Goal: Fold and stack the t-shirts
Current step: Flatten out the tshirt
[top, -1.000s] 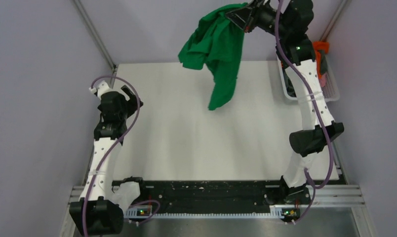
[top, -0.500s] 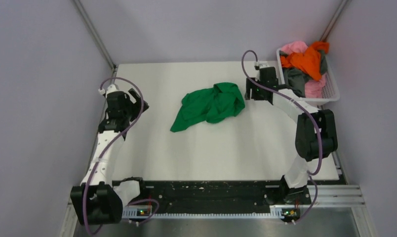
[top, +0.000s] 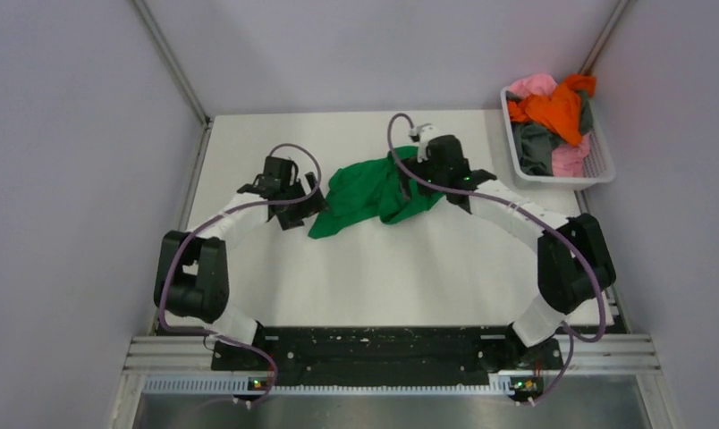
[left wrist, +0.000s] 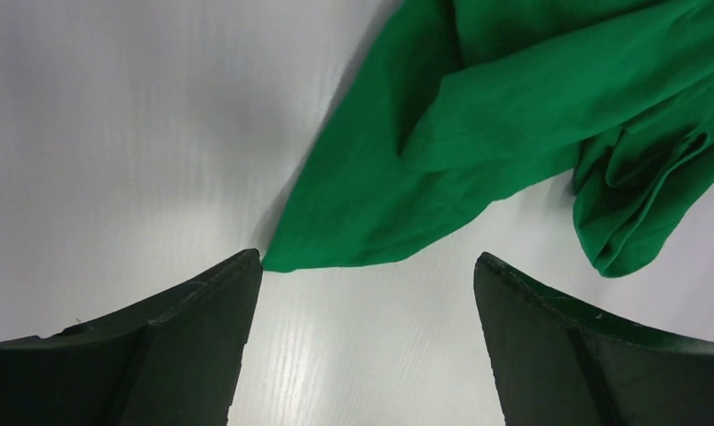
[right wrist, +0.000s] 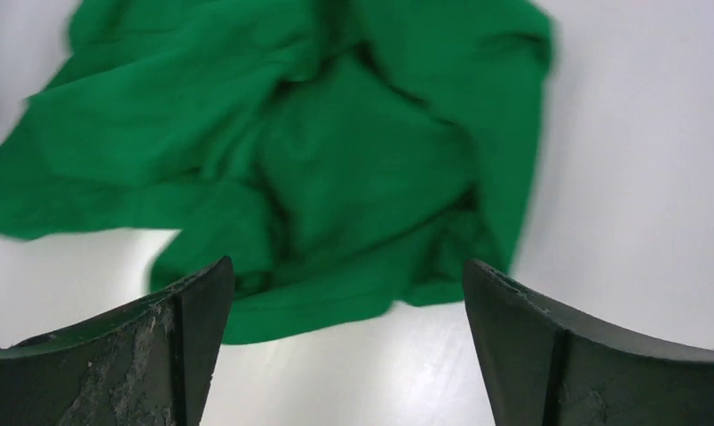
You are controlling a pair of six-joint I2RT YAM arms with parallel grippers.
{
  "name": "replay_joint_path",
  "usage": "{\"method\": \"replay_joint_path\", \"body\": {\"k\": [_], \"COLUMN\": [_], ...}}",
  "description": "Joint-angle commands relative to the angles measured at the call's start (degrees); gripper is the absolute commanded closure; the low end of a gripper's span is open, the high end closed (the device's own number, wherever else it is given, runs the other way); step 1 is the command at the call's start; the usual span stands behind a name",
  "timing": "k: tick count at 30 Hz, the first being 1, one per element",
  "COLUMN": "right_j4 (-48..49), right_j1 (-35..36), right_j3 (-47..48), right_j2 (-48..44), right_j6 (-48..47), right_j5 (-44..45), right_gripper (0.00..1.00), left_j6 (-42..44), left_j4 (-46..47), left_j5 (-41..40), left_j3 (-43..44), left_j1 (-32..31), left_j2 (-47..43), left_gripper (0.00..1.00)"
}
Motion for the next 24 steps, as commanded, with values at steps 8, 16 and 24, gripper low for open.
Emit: {"method": "replay_joint_path", "body": {"k": [8,16,24], "right_j4": [9.78,12.53,12.7], "right_j1": [17.84,18.09,18.09], "right_j3": [-0.53,-0.33,-2.34], "right_j2": [6.14,12.11,12.56], "right_j6": [0.0,3.47,7.33], "right_j5": [5.94,7.16,17.27], "right_gripper": [0.13,0.19,0.58], "left_j6": [-2.52,-1.97,-0.43], "left_j4": [8.11,8.37,7.67], "left_j5": [6.45,9.08,10.11], "left_j3": [11.01,15.08,14.83], "left_j1": [-3.69,-4.19,-4.83], "left_j2": [12.49,19.26,19.49], "left_gripper": [0.2,0.37,0.97]}}
